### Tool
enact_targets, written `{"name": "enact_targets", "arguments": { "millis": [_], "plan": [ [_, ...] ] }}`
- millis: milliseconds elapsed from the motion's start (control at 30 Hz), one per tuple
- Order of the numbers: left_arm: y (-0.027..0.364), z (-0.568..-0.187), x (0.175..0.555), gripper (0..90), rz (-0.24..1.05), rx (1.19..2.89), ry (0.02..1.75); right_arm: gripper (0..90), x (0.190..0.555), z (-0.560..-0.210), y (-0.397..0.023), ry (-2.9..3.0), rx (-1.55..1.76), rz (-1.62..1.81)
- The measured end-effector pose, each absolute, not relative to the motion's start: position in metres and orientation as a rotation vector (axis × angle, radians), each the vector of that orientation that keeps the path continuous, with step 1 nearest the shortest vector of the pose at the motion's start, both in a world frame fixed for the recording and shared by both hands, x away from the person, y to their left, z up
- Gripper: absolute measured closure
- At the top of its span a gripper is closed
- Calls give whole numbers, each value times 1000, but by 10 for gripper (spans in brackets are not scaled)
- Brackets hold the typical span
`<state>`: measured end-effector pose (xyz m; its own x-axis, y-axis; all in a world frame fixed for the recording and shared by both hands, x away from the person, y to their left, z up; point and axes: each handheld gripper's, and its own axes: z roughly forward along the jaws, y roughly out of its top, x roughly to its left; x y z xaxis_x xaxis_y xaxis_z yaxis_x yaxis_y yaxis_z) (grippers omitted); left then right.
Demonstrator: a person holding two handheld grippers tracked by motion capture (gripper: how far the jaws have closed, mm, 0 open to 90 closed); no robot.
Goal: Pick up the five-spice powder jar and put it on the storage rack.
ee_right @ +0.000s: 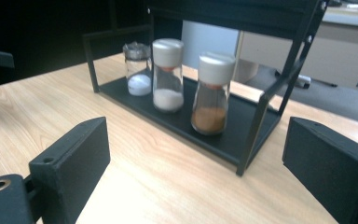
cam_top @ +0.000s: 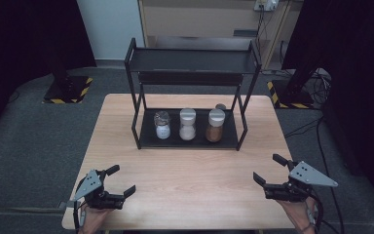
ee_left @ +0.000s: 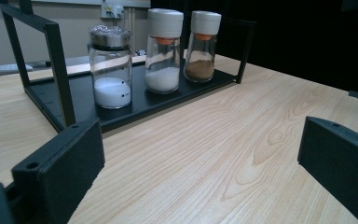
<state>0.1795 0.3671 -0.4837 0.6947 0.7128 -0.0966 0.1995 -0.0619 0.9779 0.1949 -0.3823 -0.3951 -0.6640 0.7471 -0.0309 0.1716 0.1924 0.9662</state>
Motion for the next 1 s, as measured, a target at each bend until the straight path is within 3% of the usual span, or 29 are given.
{"name": "enact_targets", "arguments": {
  "millis": [1000],
  "plan": [
    [368, -484, 179, 0, 490, 1606, 755, 77, 192, -427, -385, 1976, 898, 1449]
  ]
}}
